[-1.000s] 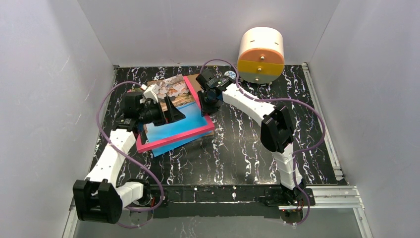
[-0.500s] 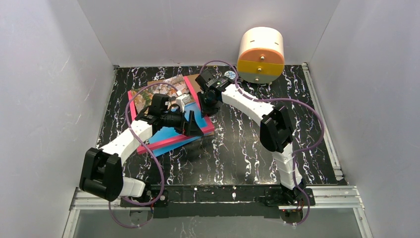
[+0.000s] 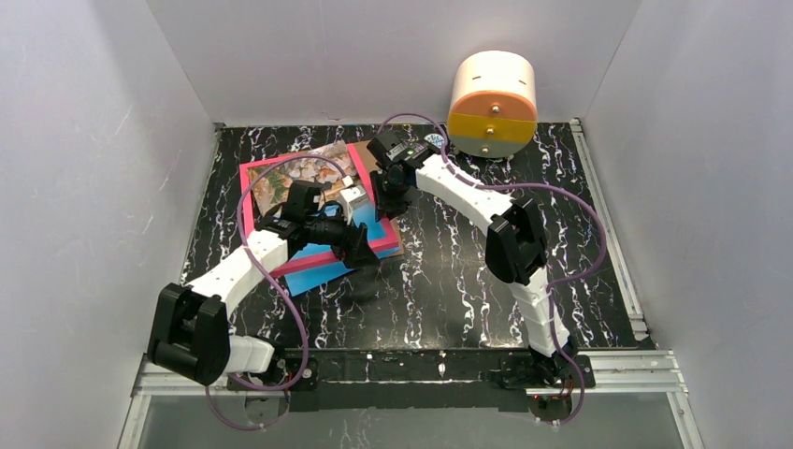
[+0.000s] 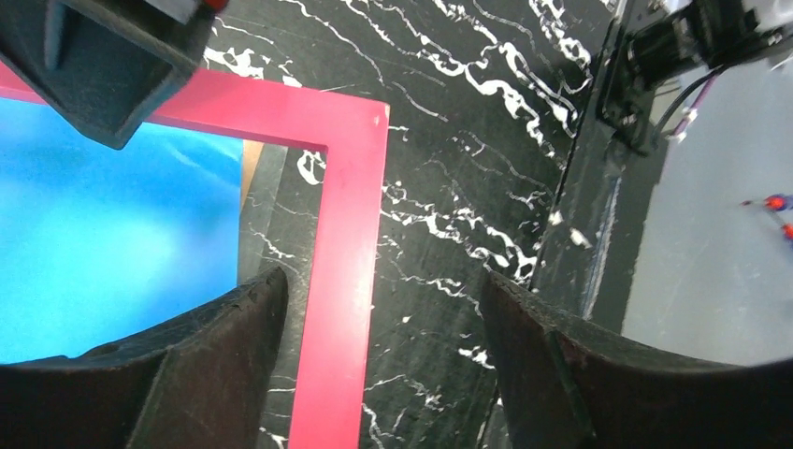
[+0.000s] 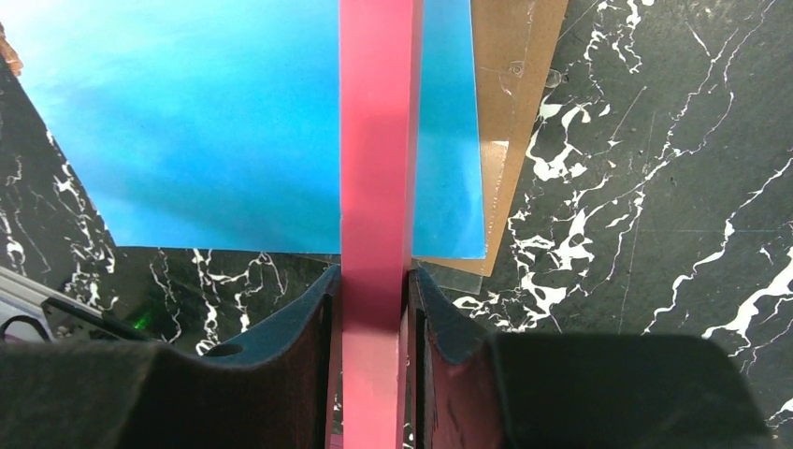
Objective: Put the photo into the frame
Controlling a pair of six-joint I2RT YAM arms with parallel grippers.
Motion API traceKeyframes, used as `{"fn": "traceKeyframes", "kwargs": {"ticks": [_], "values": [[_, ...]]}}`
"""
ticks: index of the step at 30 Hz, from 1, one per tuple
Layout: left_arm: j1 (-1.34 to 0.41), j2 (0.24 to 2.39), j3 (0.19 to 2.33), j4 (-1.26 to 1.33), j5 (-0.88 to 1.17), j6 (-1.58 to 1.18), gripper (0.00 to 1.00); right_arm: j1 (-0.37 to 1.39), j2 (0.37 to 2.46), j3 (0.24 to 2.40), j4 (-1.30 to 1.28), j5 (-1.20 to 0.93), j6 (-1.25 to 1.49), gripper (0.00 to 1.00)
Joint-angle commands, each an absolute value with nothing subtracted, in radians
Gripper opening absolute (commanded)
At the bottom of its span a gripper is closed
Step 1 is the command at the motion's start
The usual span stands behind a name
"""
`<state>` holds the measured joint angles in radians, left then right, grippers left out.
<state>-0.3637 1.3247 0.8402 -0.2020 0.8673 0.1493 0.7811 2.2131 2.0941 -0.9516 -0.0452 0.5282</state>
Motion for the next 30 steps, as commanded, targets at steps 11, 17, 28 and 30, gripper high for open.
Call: {"fn": "traceKeyframes", "kwargs": {"ticks": [11, 17, 28, 30], "values": [[-0.374, 1.378, 0.911, -0.333, 0.822, 0.355, 0.27, 0.753, 2.200, 2.171, -0.959, -0.177, 0.577, 0.17], [-0.374, 1.369, 0.948, -0.339, 0.816, 0.369, 0.09, 0.723, 2.196, 2.103, -0.917, -0.209, 0.608, 0.42], [-0.374, 1.364, 0.958, -0.349, 0.805, 0.376, 0.02, 0.590, 2.125, 1.797, -0.478, -0.560, 0.686, 0.66], [-0.374, 1.362, 0.960, -0.348, 0.798, 0.377, 0.02, 0.585, 2.132, 1.787, -0.419, -0.630, 0.714, 0.63]]}}
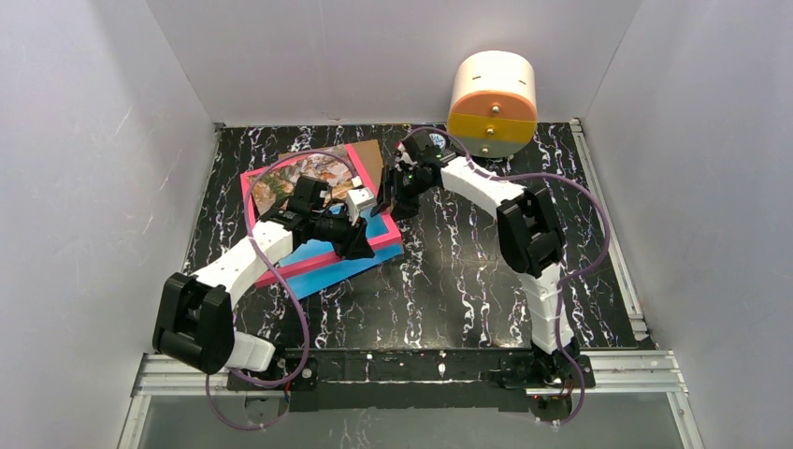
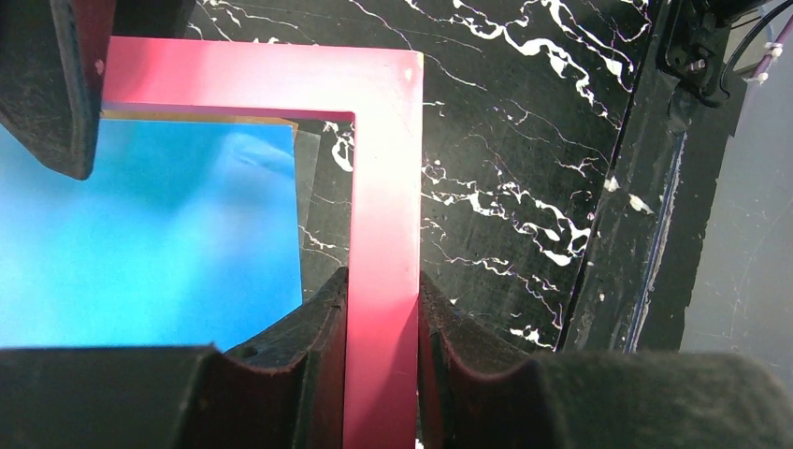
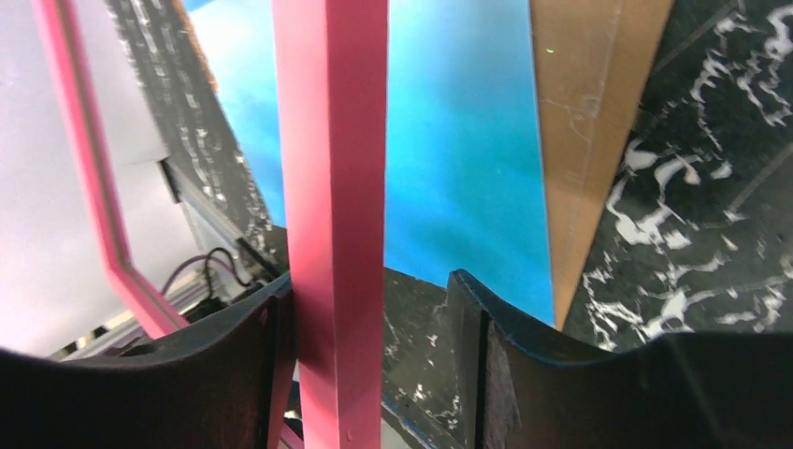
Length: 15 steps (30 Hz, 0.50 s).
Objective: Put the photo into the frame
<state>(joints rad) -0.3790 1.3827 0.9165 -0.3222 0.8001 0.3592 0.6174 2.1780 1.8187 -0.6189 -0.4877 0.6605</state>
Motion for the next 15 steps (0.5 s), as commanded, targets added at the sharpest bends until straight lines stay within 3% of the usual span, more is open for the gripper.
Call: {"fn": "traceKeyframes", "kwargs": {"ticks": [1, 6, 10, 15], "values": [[-0.374, 1.360, 0.961, -0.350, 0.795, 0.377, 0.02, 0.583, 2.137, 1.784, -0.397, -0.667, 0.729, 0.60], [-0.375, 1.354, 0.972, -0.366, 0.764, 0.375, 0.05, 0.580, 2.123, 1.713, -0.236, -0.796, 0.833, 0.31], [-0.373, 1.336, 0.990, -0.374, 0.736, 0.326, 0.17, 0.580, 2.080, 1.645, -0.018, -0.858, 0.914, 0.06], [-0.373, 1.279, 1.039, -0.408, 0.663, 0.273, 0.34, 0.579, 2.076, 1.633, 0.191, -0.889, 1.008, 0.01]]}}
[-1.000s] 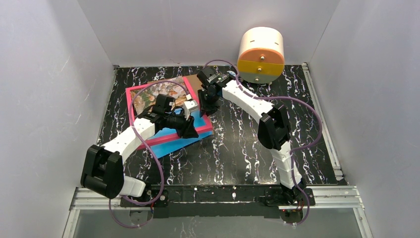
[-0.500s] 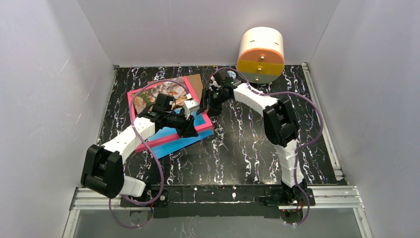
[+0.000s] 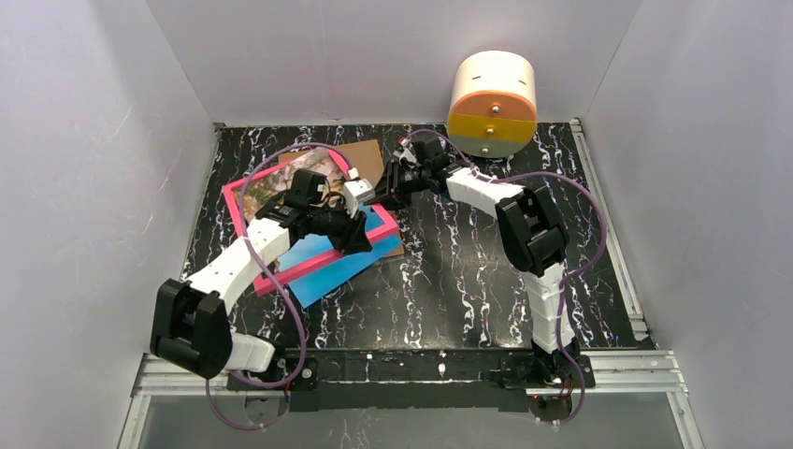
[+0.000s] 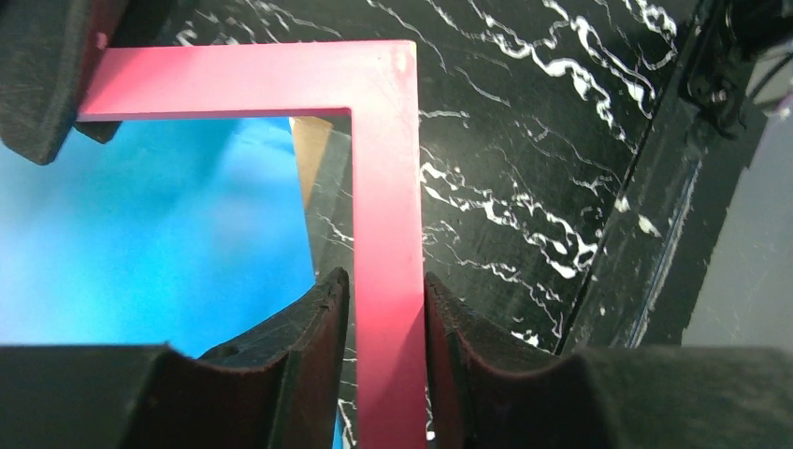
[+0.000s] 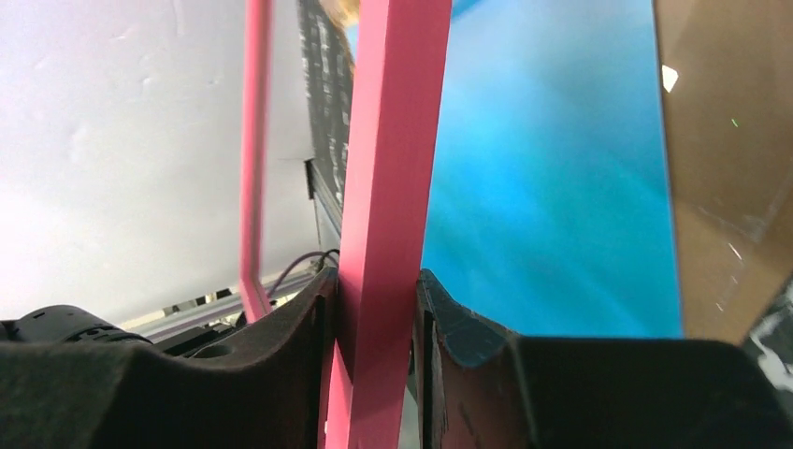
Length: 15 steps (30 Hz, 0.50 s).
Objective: Put the photo into the frame
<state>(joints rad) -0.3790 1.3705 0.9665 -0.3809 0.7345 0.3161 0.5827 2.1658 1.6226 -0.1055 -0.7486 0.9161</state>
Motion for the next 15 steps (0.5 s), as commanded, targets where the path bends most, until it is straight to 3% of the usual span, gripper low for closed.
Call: {"fn": "traceKeyframes", "kwargs": {"ticks": [1, 8, 15], "values": [[-0.373, 1.267, 1.048, -0.409, 0.641, 0.264, 0.38, 0.578, 2.072, 1.631, 0.226, -0.886, 1.022, 0.01], [-0.373, 1.208, 1.133, -0.394, 0.471, 0.172, 0.72, 0.579, 2.051, 1.650, 0.364, -0.854, 1.068, 0.01], [-0.373, 1.170, 1.136, -0.317, 0.416, 0.085, 0.79, 0.578, 2.051, 1.680, 0.389, -0.821, 1.125, 0.01]]}}
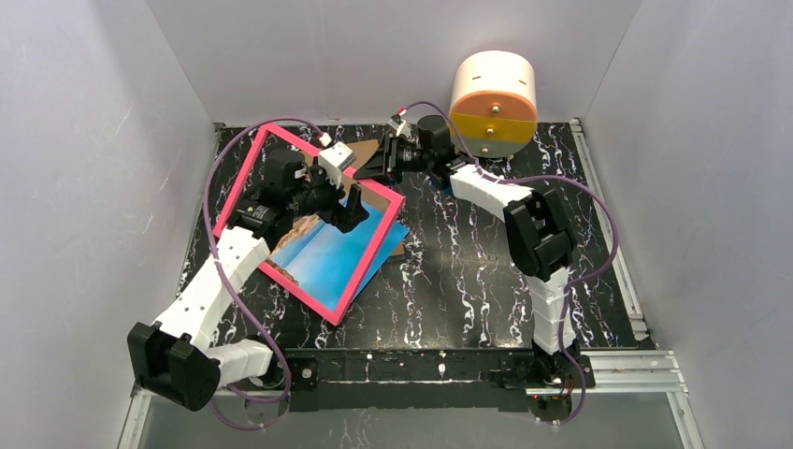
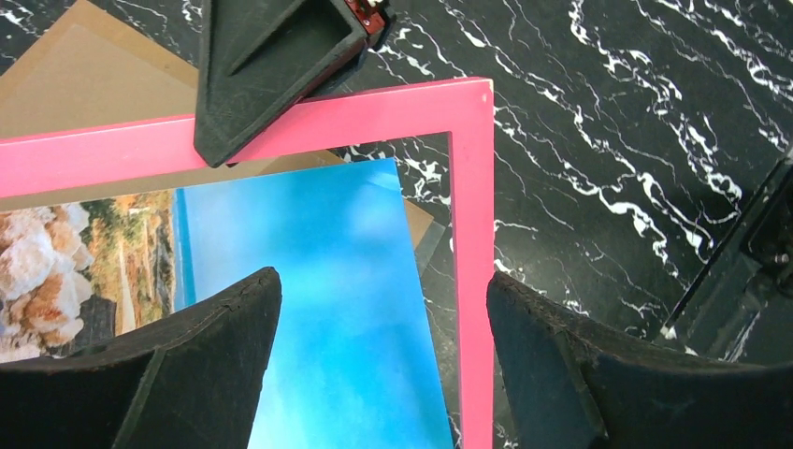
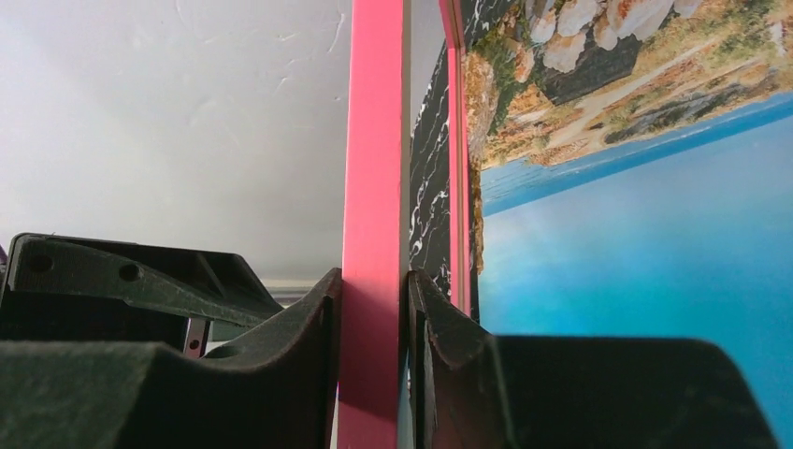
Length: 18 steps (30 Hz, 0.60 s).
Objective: Put the photo into the frame
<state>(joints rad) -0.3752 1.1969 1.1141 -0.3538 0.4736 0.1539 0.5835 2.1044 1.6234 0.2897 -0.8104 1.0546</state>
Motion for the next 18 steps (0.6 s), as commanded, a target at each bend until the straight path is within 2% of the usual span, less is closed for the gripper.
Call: {"fn": "traceKeyframes", "kwargs": {"ticks": [1, 6, 9, 14, 18], "values": [[-0.373, 1.166, 1.136, -0.306, 0.408, 0.072, 0.79, 0.578, 2.049, 1.681, 0.397, -0.825, 1.134, 0.01], [-0.373, 1.121, 1.156, -0.255, 0.253, -0.097, 0.82, 0.578, 2.001, 1.669, 0.364, -0.818, 1.158, 0.01], [-0.373, 1.107, 1.220, -0.292, 0.004, -0.282, 0.86, 0.578, 1.968, 1.641, 0.348, -0.801, 1.187, 0.01], [-0.372, 1.162, 1.371, -0.544, -0.360, -0.685, 0.87, 0.585, 1.909, 1.581, 0.369, -0.794, 1.207, 0.01], [-0.371, 1.195, 1.398, -0.604, -0.416, -0.821, 0.89, 0.604, 1.848, 1.533, 0.369, -0.791, 1.189, 0.01]]}}
